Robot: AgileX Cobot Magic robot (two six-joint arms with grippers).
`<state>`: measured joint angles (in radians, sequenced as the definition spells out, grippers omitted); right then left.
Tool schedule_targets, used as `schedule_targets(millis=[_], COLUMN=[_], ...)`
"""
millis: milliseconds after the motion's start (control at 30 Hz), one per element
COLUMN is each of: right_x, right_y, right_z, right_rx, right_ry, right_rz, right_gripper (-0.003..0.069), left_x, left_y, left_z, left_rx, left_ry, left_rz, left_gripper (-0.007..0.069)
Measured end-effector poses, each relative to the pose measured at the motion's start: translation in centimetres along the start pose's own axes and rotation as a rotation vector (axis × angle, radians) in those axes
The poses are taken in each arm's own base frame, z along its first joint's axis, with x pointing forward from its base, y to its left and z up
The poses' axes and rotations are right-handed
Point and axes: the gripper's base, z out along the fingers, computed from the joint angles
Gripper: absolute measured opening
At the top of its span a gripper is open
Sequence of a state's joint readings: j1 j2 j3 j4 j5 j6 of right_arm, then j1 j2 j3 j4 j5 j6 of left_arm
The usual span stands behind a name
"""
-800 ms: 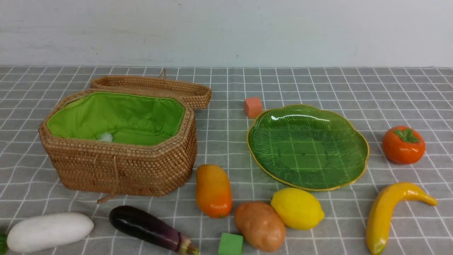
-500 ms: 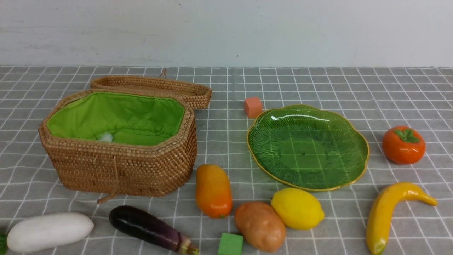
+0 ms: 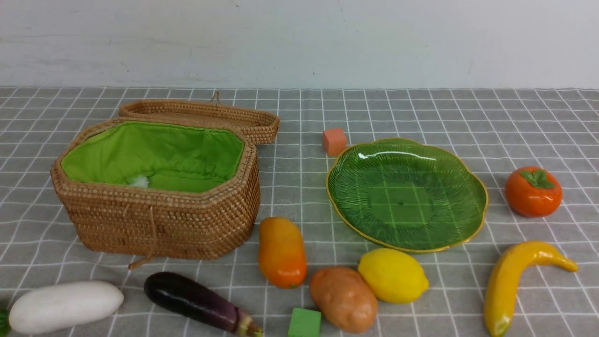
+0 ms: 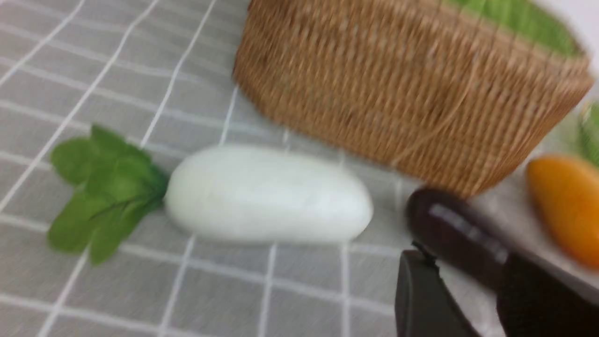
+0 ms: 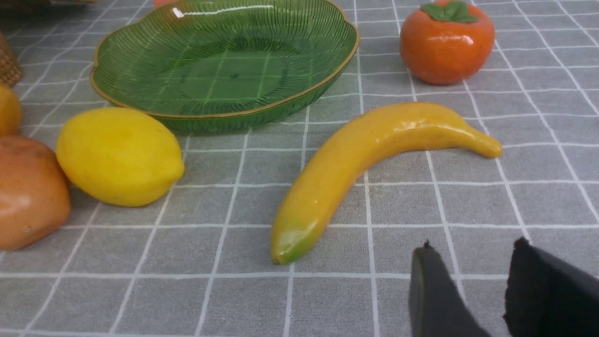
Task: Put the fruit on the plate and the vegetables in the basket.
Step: Take a daikon with your left arm and place it on the basket on the left.
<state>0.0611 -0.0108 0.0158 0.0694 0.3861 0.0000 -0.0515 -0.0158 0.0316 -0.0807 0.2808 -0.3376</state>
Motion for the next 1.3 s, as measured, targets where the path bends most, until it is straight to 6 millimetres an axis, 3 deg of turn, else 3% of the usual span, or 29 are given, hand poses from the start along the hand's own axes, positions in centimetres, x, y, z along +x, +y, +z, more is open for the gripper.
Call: schedule_targets(millis=[367,500,533,633,733,767,800,867,900,933,1033,1100,1300], right_x=[0.0,-0.1,-0.3,-0.9,-1.7,-2.2,-2.3,-2.5,-3.0,-2.9,-6.0,-8.4,-15.0], right_y=[0.0,0.0,0.1,0.4,0.3,0.3,0.3,0.3,0.8,0.9,2.7,3.7,5.5], right_z=[0.0,0.0,0.1,0.0,-0.1,-0.2,-0.2,-0.3,-0.7,-0.7,-2.8,-4.2,-7.4], right_rx=[0.0,-0.002,-0.017,-0.059,-0.085,-0.103,-0.105,-0.126,-0.167,-0.173,-0.3,-0.395,-0.622], right_ry=[0.0,-0.017,-0.045,-0.115,-0.205,-0.257,-0.266,-0.266,-0.207,-0.18,0.028,0.162,0.387], right_rz=[0.0,0.005,0.086,0.292,0.426,0.525,0.536,0.619,0.66,0.66,0.525,0.323,-0.136], right_gripper=[0.0241,0.0241,0.0241,0.0241,0.0241,0.0239,0.0238,0.0227,0.0203,0.0199,0.0106,0.006,0.002], left_x=[-2.3,-3.3,-4.5,-6.6,-8.2,-9.0,-8.9,-9.5,-9.8,-10.0,-10.2,-10.3,-9.8], left_y=[-0.8,-1.6,-2.5,-4.0,-5.3,-6.1,-6.1,-6.7,-7.1,-7.1,-7.3,-7.3,-6.8], left_z=[-0.3,-0.9,-1.6,-3.1,-3.8,-3.6,-3.6,-3.0,-2.2,-1.9,0.7,2.4,7.0], left_rx=[0.155,0.174,0.189,0.202,0.187,0.168,0.166,0.155,0.145,0.144,0.154,0.179,0.293], left_ry=[-0.23,-0.186,-0.164,-0.116,-0.009,0.127,0.158,0.3,0.452,0.476,0.749,0.842,0.958], left_rz=[-0.49,-0.521,-0.465,-0.308,-0.147,-0.031,-0.006,0.093,0.175,0.196,0.345,0.425,0.686], left_gripper=[0.0239,0.0169,0.0101,-0.0004,-0.0013,-0.0013,-0.0013,-0.0013,-0.0013,-0.0013,-0.0013,-0.0013,-0.0013])
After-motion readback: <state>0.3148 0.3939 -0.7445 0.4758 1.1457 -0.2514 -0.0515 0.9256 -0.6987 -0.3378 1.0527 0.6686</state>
